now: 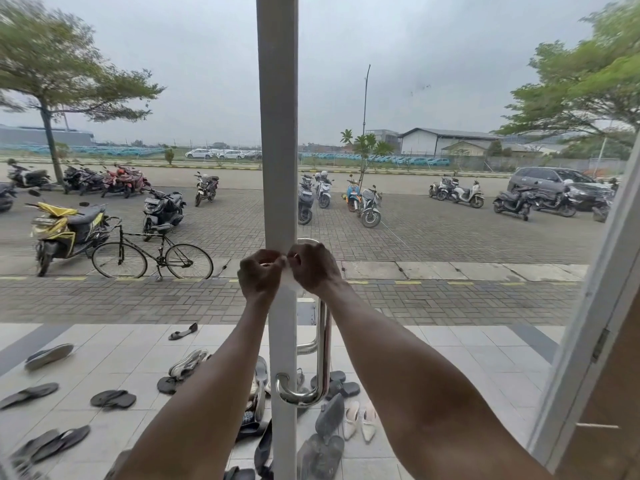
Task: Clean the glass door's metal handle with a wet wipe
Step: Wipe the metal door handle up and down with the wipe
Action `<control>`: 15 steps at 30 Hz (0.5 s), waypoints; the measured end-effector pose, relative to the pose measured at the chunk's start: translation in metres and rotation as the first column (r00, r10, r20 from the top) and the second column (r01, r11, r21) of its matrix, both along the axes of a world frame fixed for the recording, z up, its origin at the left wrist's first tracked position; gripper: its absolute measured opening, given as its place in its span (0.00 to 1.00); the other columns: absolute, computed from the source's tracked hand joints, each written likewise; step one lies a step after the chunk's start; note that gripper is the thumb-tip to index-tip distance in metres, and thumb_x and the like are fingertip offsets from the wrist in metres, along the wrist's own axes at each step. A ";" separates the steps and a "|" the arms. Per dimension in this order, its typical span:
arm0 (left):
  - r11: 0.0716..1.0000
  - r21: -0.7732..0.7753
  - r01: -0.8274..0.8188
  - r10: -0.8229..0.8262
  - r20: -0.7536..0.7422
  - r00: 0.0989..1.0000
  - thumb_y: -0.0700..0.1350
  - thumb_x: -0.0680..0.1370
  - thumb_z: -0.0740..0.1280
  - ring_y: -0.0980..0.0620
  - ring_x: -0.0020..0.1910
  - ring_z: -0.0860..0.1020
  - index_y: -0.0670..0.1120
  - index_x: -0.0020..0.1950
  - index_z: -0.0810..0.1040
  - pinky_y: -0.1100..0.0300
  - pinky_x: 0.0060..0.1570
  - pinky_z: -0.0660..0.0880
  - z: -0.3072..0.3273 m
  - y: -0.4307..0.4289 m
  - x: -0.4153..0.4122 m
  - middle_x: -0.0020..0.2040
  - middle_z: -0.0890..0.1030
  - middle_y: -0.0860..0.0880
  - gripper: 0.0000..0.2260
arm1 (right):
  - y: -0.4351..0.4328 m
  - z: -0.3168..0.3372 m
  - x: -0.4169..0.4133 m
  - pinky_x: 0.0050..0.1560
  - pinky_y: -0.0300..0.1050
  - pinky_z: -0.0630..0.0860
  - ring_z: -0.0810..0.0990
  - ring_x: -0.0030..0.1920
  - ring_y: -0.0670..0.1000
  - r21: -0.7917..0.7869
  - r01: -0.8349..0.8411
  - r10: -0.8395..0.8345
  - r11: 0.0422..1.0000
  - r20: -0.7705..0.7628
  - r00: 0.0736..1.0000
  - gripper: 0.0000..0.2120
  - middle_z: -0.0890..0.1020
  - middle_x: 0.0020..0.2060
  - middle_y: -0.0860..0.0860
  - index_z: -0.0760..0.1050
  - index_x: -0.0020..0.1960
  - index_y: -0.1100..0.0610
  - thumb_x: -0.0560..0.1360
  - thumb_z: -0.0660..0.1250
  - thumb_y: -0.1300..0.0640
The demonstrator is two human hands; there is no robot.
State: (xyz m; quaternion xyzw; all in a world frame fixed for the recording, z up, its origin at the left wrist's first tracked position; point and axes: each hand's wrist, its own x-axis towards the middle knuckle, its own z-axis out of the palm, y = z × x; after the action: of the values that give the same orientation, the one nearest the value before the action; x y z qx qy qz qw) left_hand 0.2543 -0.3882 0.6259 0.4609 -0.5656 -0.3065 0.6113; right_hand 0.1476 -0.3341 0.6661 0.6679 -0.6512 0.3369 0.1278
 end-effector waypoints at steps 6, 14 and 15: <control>0.926 -0.371 0.071 0.177 0.592 0.786 0.40 0.73 0.61 0.45 0.51 0.81 0.52 0.52 0.83 0.54 0.45 0.78 -0.006 -0.001 0.018 0.54 0.84 0.52 0.15 | 0.000 0.001 0.003 0.50 0.51 0.77 0.81 0.46 0.60 0.188 -0.021 0.037 0.982 -0.085 0.996 0.21 0.83 0.41 0.61 0.83 0.43 0.58 0.76 0.60 0.43; 0.873 -0.405 0.271 0.127 0.727 0.674 0.29 0.69 0.60 0.45 0.64 0.78 0.44 0.63 0.78 0.52 0.62 0.77 -0.008 -0.003 0.025 0.64 0.80 0.46 0.25 | -0.001 -0.012 0.021 0.62 0.53 0.73 0.79 0.61 0.58 0.318 0.074 0.001 0.945 -0.229 0.974 0.14 0.80 0.59 0.57 0.70 0.66 0.60 0.81 0.58 0.59; 0.874 -0.395 0.283 0.110 0.729 0.676 0.28 0.68 0.59 0.46 0.63 0.79 0.44 0.63 0.78 0.53 0.62 0.77 -0.008 -0.001 0.025 0.64 0.81 0.47 0.26 | 0.000 -0.012 0.020 0.64 0.55 0.72 0.78 0.62 0.57 0.322 0.095 -0.011 0.942 -0.254 0.967 0.14 0.80 0.60 0.56 0.69 0.67 0.59 0.81 0.59 0.59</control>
State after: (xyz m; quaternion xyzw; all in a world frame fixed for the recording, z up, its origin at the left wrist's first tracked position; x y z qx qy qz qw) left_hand 0.2795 -0.3897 0.6181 0.3506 -0.8410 0.0230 0.4113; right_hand 0.1674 -0.3344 0.6537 0.6988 -0.6952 0.1328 0.1033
